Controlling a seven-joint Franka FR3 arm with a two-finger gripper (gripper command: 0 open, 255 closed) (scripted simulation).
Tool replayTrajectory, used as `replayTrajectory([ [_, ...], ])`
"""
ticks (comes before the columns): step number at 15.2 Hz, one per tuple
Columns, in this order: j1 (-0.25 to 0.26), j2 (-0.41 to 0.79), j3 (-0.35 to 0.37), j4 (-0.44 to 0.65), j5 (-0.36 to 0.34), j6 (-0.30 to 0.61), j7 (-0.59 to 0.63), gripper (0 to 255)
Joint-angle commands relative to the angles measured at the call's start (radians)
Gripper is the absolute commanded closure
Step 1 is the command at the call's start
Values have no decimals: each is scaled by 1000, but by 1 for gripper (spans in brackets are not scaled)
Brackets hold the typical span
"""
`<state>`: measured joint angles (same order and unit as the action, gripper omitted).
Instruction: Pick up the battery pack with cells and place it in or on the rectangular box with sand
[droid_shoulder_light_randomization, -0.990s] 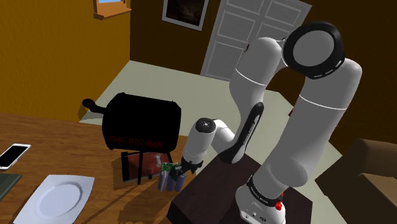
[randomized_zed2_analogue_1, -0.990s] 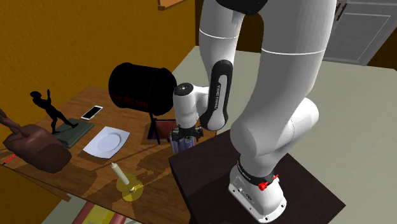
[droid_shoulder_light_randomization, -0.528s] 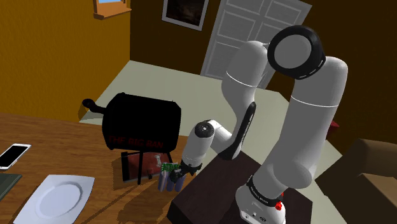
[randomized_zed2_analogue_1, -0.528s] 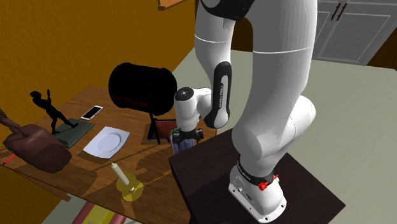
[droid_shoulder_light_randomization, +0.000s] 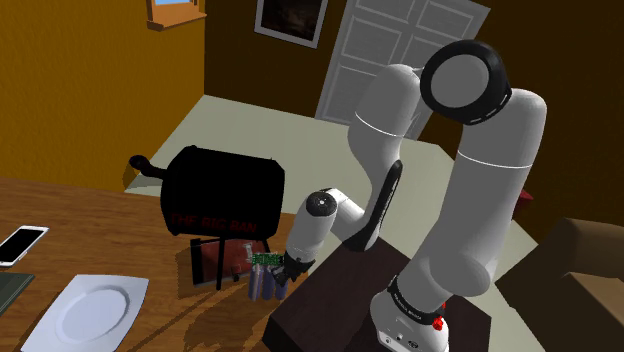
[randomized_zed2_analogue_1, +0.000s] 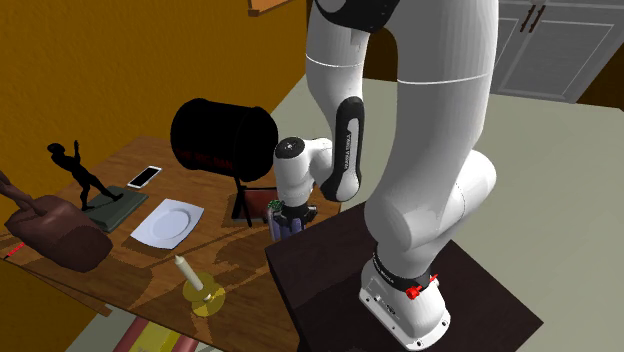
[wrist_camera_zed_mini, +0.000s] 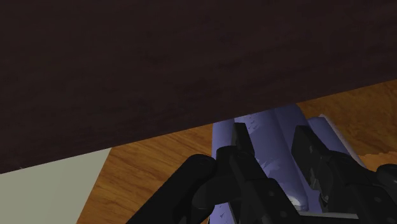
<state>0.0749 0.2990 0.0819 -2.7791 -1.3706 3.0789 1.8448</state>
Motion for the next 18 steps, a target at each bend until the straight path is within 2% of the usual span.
replayTrajectory([
  [1,0,0,0,0,0,-1,0,255],
  [5,0,0,0,0,1,-1,0,255],
  [7,-40,-51,49,-41,133,-12,-125,255],
  [10,-123,-131,159,-100,353,-31,-319,255],
  [13,-225,-219,317,-157,642,-49,-550,255],
  [15,-281,-285,444,-194,925,-61,-760,255],
  [16,-282,-320,491,-208,1092,-72,-878,255],
  [17,-261,-353,514,-216,1238,-89,-980,255],
  [18,-213,-382,496,-220,1337,-110,-1048,255],
])
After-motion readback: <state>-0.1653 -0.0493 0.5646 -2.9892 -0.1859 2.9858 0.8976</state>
